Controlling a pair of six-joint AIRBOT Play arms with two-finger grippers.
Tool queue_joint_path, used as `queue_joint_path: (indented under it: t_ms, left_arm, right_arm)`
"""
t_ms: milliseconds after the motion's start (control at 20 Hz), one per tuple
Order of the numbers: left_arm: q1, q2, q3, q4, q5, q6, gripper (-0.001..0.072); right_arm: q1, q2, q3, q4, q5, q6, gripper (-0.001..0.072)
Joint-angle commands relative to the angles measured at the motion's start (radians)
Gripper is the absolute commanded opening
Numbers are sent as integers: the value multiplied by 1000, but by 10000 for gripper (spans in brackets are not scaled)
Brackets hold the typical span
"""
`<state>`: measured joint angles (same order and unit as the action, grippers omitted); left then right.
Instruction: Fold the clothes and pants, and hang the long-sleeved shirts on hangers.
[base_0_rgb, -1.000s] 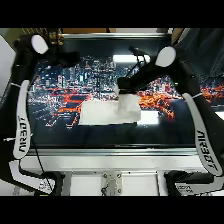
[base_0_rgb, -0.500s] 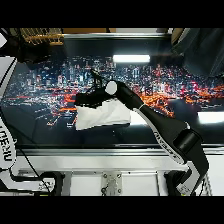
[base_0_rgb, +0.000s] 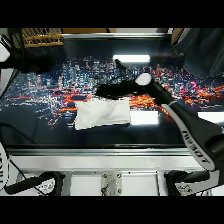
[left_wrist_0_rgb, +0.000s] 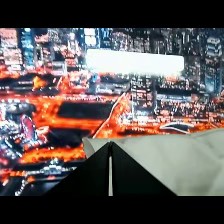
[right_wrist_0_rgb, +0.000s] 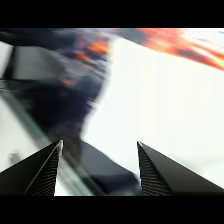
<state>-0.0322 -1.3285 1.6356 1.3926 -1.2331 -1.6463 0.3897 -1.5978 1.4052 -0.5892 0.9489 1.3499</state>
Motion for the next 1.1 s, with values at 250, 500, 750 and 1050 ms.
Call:
queue_joint_path:
  t_ms: [250,500,750,1050]
  left_arm:
    - [-225,203,-427,0,211,0,8]
    - [-280,198,-436,0,220,-4,9]
    - [-280,198,-436,0,215,-12,9]
    - [-280,198,-436,0,204,-29,9]
  right_arm:
    - [-425,57,-403,-210,42,6,720]
    - [-327,-59,-400,36,-16,-166,720]
    - [-182,-132,-352,189,-74,-230,719]
    - [-142,-132,-305,205,-80,-332,14]
